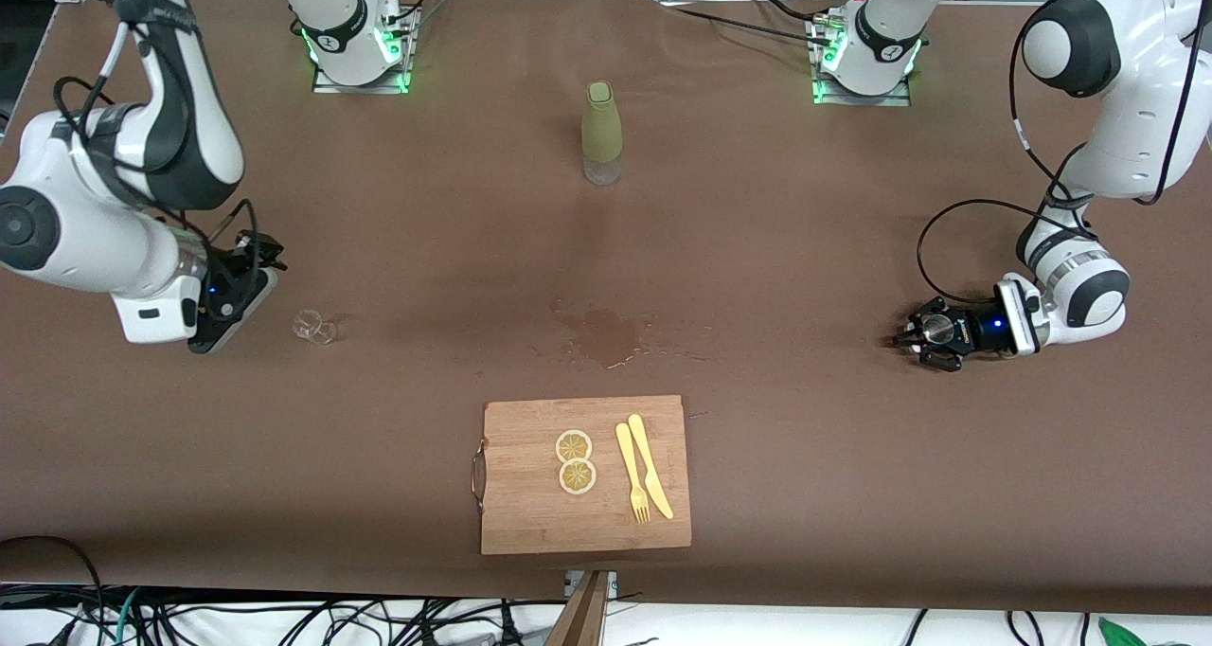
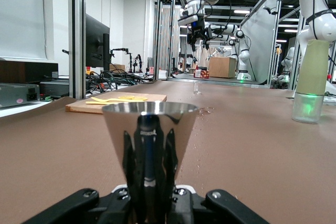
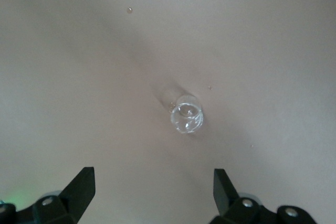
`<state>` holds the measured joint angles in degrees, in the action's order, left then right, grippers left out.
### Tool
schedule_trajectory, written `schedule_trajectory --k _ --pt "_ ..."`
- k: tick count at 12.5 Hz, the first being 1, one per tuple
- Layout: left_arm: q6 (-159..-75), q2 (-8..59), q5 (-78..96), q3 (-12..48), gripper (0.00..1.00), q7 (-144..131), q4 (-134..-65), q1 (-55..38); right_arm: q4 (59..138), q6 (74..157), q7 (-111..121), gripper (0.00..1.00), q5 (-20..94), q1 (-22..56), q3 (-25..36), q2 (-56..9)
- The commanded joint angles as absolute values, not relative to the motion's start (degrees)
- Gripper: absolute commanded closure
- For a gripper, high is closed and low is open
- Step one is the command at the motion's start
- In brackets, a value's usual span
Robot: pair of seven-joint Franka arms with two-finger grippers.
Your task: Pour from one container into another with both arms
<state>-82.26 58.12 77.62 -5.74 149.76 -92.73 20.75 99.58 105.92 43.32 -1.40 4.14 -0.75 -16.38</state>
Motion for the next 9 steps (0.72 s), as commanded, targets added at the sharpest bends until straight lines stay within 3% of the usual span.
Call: schedule_trajectory --k 1,2,3,9 --pt "-82.3 57.8 75.6 -6.2 1.00 152.2 -92.7 20.7 100.5 104.5 32.0 0.00 -4.1 3.6 -3.1 -14.9" --pt "-82.2 57.7 75.6 -6.1 0.63 153.0 -92.7 20.7 100.5 103.9 27.9 0.00 -4.1 3.6 -3.6 -14.8" --pt "-81.9 57.7 75.7 -6.1 0.01 155.7 -92.7 20.7 100.5 103.5 24.4 0.00 -4.1 3.6 -4.3 -14.6" --pt "-81.5 56.5 76.0 -6.1 0.00 154.4 -93.1 20.7 100.5 103.5 9.4 0.00 -5.2 3.3 -5.6 -11.5"
